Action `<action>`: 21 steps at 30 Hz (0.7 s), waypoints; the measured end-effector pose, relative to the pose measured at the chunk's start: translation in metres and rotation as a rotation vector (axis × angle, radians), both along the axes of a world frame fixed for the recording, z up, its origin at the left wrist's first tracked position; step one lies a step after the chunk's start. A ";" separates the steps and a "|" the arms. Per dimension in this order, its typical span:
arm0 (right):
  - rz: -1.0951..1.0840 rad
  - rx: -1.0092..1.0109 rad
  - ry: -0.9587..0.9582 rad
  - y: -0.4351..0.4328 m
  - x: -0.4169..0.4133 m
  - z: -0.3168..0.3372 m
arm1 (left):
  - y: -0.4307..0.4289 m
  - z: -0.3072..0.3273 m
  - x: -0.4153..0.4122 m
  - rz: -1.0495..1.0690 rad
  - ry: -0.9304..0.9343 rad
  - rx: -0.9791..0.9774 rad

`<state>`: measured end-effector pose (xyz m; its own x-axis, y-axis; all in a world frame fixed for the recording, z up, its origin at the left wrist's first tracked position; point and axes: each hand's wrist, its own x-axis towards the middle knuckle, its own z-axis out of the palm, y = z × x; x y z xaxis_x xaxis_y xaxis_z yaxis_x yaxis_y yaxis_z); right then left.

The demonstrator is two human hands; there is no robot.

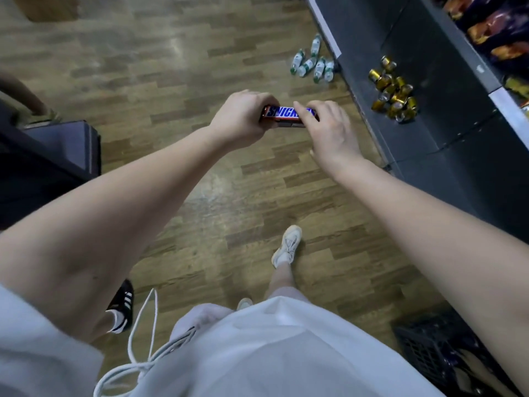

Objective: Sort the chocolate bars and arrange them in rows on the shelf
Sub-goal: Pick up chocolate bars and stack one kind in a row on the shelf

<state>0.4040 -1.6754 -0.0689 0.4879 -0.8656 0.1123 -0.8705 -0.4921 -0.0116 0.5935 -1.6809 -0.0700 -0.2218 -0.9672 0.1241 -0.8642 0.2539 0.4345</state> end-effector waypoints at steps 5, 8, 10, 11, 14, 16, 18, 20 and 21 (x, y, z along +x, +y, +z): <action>0.086 -0.049 -0.046 -0.109 0.010 -0.002 | -0.088 0.010 0.007 0.108 -0.009 -0.014; 0.138 -0.082 -0.104 -0.171 0.011 0.002 | -0.141 0.020 0.007 0.160 -0.007 -0.027; 0.163 -0.095 -0.101 -0.210 0.007 0.008 | -0.177 0.026 0.003 0.168 -0.016 -0.042; 0.170 -0.102 -0.105 -0.228 0.004 0.011 | -0.193 0.029 0.000 0.168 -0.020 -0.052; 0.176 -0.109 -0.084 -0.275 -0.009 0.019 | -0.239 0.034 -0.013 0.168 -0.012 -0.071; 0.178 -0.114 -0.072 -0.301 -0.021 0.021 | -0.266 0.035 -0.023 0.153 -0.002 -0.067; 0.148 -0.108 -0.054 -0.322 -0.034 0.021 | -0.294 0.036 -0.034 0.113 -0.006 -0.050; 0.097 -0.086 -0.025 -0.341 -0.048 0.021 | -0.324 0.036 -0.048 0.051 -0.020 -0.032; 0.065 -0.069 -0.016 -0.351 -0.056 0.020 | -0.340 0.036 -0.055 0.014 -0.024 -0.025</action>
